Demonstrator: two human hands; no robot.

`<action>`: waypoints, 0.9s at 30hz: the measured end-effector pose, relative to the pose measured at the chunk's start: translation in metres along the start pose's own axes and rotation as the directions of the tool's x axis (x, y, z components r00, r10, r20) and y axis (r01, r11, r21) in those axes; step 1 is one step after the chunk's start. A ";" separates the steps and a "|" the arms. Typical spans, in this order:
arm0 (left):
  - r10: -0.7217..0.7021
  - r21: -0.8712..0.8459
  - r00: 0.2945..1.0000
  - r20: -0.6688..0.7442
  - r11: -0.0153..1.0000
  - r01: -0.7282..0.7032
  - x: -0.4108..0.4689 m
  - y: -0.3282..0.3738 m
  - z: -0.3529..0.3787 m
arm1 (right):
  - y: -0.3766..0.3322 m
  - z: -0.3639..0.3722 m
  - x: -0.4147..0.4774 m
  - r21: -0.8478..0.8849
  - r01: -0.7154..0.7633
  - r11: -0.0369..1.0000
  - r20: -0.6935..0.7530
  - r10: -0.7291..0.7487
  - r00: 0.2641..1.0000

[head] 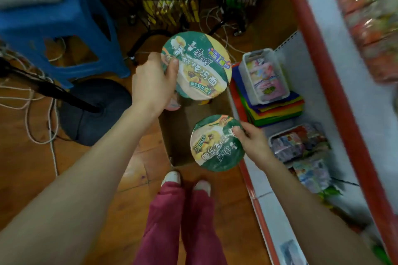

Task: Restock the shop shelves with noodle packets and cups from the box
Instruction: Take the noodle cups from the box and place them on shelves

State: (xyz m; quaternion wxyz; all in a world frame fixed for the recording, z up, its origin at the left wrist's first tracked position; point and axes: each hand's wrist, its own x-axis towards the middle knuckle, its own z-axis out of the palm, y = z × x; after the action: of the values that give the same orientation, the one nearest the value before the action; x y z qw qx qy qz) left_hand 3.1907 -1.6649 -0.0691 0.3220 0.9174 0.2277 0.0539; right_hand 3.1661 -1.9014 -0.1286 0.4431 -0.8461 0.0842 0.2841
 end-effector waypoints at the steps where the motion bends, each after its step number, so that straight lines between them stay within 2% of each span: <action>1: 0.025 0.004 1.000 -0.009 1.000 -0.025 -0.004 0.012 -0.017 | -0.014 -0.010 -0.018 -0.012 0.028 1.000 -0.018 -0.028 0.999; 9: 0.231 -0.012 0.969 -0.088 0.972 -0.233 -0.042 0.101 -0.136 | -0.090 -0.073 -0.144 -0.184 0.223 0.957 -0.036 -0.234 0.972; 15: 0.376 -0.019 0.922 -0.095 0.925 -0.379 -0.105 0.160 -0.212 | -0.110 -0.101 -0.254 -0.307 0.317 0.897 -0.141 -0.373 0.917; 21: 0.500 -0.057 0.865 -0.034 0.863 -0.502 -0.156 0.219 -0.262 | -0.113 -0.131 -0.350 -0.383 0.255 0.888 -0.292 -0.378 0.878; 27: 0.629 -0.120 0.775 0.060 0.776 -0.620 -0.189 0.275 -0.299 | -0.123 -0.151 -0.430 -0.438 0.176 0.881 -0.478 -0.395 0.785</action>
State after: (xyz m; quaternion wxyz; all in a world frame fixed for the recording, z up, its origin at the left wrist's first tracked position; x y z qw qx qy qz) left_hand 3.0547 -1.7705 0.3440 0.3391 0.9263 -0.1081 0.1237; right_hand 2.9212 -1.9959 0.2638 0.2700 -0.9620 0.0222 -0.0344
